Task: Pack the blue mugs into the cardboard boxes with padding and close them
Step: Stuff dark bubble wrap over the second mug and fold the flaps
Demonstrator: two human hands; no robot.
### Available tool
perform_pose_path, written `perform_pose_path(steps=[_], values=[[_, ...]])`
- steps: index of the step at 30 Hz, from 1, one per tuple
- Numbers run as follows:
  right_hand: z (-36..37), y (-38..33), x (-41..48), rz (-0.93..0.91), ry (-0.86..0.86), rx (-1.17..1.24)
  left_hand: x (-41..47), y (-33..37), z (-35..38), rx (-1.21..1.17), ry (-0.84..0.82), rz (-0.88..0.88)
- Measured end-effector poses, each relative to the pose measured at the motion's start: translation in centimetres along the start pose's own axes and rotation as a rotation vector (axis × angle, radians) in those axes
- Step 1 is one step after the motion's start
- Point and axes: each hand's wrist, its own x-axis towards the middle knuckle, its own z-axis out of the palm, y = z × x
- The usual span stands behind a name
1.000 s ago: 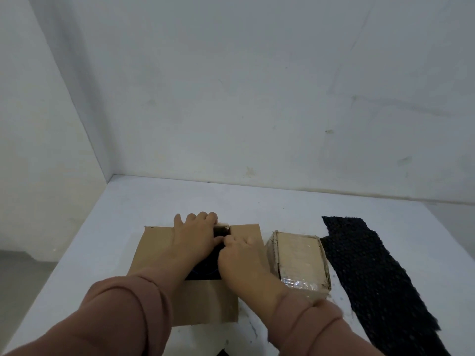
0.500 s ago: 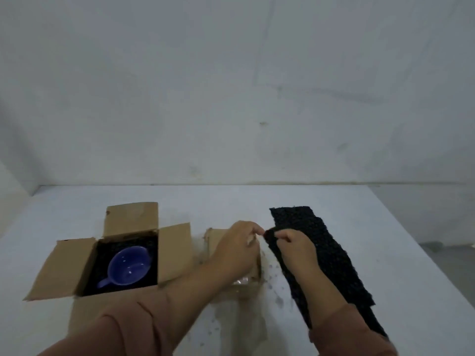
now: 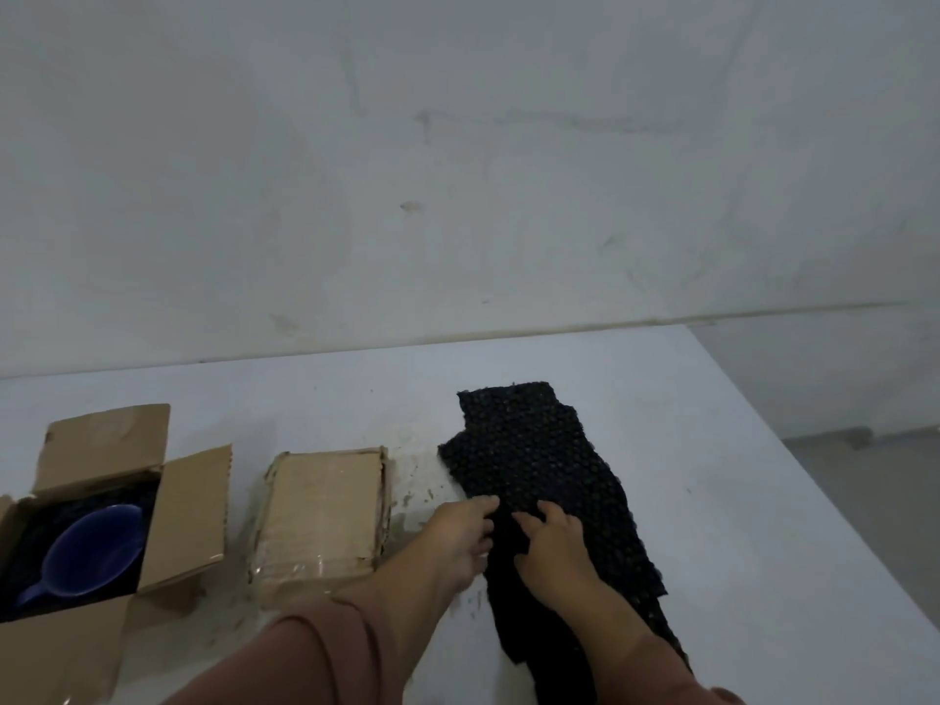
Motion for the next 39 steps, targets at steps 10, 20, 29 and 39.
perform_pose_path(steps=[10,20,29,39], values=[[-2.7,2.7,0.6,0.142,0.402,0.575,-0.8,1.1,1.2,0.46,0.066,0.601],[-5.7,-2.5,0.5,0.135,-0.26,1.747,-9.0,8.9,-7.9,-0.022,-0.129,0.657],[-8.2,-13.2,-0.3,-0.185,-0.026,1.474,-11.4,10.2,-21.3,0.07,-0.056,0.742],[-7.2,-24.8,-2.1,-0.429,-0.173,0.972,-14.9,11.3,-36.6,-0.157,-0.443,0.72]])
